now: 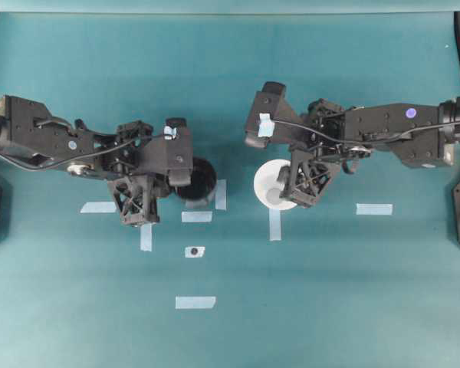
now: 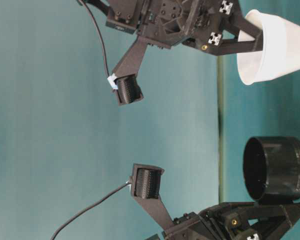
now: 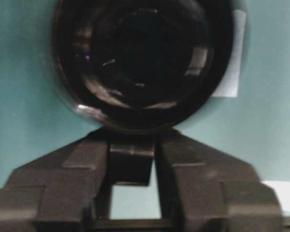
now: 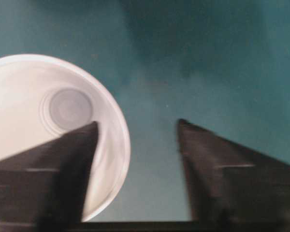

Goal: Holding the cup holder with the left arm, the right arm places the cup into the cup holder.
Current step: 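Close left gripper on the holder handle and right gripper on the cup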

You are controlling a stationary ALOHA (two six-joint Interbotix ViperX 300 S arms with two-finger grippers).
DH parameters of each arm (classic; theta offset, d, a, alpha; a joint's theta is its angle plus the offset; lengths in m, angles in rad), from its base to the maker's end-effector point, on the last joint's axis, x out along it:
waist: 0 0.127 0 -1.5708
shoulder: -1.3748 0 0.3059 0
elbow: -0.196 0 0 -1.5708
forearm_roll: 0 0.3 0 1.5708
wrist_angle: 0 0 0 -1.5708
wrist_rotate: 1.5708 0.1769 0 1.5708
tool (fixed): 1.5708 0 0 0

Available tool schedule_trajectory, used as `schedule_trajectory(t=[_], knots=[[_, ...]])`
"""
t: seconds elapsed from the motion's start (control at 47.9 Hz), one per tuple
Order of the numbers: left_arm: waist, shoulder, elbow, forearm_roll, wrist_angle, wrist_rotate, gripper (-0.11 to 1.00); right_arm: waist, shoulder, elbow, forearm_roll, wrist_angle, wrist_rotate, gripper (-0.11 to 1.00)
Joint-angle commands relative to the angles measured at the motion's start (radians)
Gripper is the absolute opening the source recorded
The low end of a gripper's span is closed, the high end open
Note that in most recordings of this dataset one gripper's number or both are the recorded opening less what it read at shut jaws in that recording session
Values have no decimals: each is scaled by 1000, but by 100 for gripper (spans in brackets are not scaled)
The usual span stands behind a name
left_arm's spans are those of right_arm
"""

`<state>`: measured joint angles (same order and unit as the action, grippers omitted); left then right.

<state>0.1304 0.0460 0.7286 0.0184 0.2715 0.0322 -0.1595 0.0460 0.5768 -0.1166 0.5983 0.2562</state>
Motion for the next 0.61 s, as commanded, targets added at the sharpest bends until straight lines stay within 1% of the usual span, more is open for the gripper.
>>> schedule_trajectory(t=[0.0, 0.125, 0.188, 0.251, 0.397, 0.585], knots=[[2, -20, -23, 2, -2, 2, 26, 0, -26, -28, 2, 5, 2, 49], [2, -25, -25, 3, -2, 3, 26, 2, -28, -32, 5, 5, 2, 19], [0, -26, -25, 2, -2, 3, 26, 3, -29, -32, 9, 5, 2, 11], [-2, -26, -25, 3, -2, 3, 26, 3, -31, -31, 14, 5, 2, 8], [-6, -26, -23, 2, -2, 3, 26, 5, -37, -32, 28, 3, 2, 7], [-12, -35, -21, 3, -3, 2, 26, 0, -52, -31, 80, 2, 3, 6]])
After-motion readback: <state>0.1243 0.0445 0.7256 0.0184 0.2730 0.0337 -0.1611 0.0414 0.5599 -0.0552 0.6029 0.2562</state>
